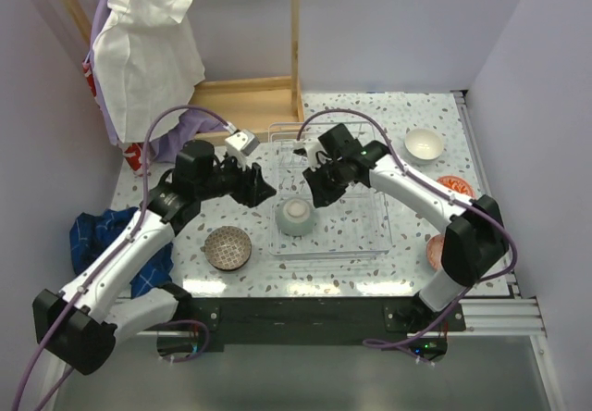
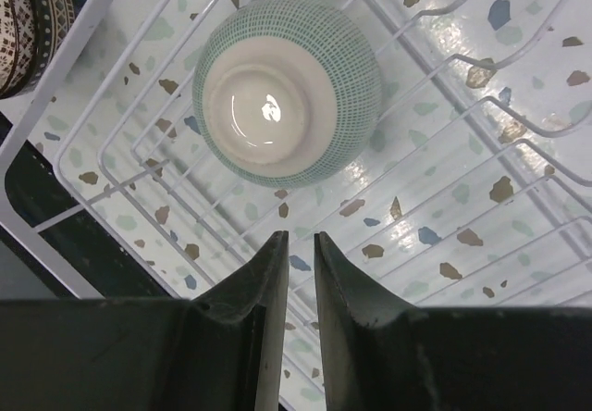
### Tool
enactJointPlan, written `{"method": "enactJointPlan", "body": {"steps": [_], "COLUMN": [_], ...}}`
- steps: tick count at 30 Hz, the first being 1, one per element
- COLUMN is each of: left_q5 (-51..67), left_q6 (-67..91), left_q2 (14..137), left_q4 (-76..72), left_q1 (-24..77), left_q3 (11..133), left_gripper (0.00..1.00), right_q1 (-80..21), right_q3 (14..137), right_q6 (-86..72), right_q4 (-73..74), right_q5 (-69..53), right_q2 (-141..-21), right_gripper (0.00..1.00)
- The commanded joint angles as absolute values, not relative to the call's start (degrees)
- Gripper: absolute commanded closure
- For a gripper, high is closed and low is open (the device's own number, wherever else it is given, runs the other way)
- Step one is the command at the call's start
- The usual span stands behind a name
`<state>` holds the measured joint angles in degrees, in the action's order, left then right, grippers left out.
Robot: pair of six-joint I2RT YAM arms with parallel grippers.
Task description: Load the bowls into the dish rack
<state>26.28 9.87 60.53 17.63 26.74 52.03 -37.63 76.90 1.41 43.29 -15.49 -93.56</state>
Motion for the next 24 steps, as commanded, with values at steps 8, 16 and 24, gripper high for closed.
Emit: {"method": "enactJointPlan", "body": {"steps": [8, 16, 24], "left_q5": [26.65, 19.71, 14.59], "left_q6": [-21.88, -30.76, -32.08], "left_q2": [59.57, 67.42, 66.80], "left_q4": [40.42, 52.57, 45.36], "left_q1": [25.49, 25.49, 25.40], "left_q3": [54.66, 58.11, 54.84], "left_gripper": [0.32, 0.34, 0.34], "right_q1": [-33.15, -15.13, -6.07], "right_q3": [75.94, 68.91, 66.45], "right_q6": [2.38, 3.69, 3.94], "right_q4": [50.80, 53.62, 51.24], "right_q5": [-1.93, 1.93, 8.78], "right_q2": [-72.96, -65.40, -67.14], "right_gripper": [0.25, 0.15, 0.24]}}
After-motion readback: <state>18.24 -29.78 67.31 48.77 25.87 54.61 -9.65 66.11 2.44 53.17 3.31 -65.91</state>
